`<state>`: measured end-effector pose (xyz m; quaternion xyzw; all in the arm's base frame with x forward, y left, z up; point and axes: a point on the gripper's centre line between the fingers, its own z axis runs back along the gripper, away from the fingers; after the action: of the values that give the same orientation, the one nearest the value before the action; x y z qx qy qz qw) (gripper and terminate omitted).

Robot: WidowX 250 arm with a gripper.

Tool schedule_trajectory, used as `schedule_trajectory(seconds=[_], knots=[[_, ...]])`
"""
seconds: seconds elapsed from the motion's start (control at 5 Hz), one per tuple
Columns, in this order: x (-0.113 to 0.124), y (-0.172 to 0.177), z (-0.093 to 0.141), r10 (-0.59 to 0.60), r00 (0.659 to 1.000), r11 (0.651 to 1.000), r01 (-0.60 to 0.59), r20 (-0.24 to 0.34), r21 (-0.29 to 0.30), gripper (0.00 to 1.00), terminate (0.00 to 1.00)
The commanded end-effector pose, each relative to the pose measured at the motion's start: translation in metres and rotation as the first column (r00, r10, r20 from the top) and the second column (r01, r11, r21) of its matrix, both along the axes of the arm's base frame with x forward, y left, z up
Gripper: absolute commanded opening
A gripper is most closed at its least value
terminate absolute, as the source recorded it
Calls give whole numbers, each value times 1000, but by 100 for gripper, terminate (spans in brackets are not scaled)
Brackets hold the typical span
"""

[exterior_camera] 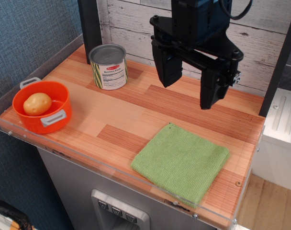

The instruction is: Put the potato on top of the napkin.

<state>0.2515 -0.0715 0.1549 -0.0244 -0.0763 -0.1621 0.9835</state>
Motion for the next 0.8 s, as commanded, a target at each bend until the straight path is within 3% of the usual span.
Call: schedule_trajectory(seconds=[0.0, 0.4, 0.6], knots=[[0, 0, 0, 0, 1000, 1000, 0, 0, 0, 100, 0], [-19, 50, -5, -120, 990, 987, 127, -75, 95, 100, 0], [-26, 89, -11, -163, 982, 968, 179, -99, 178, 100, 0]])
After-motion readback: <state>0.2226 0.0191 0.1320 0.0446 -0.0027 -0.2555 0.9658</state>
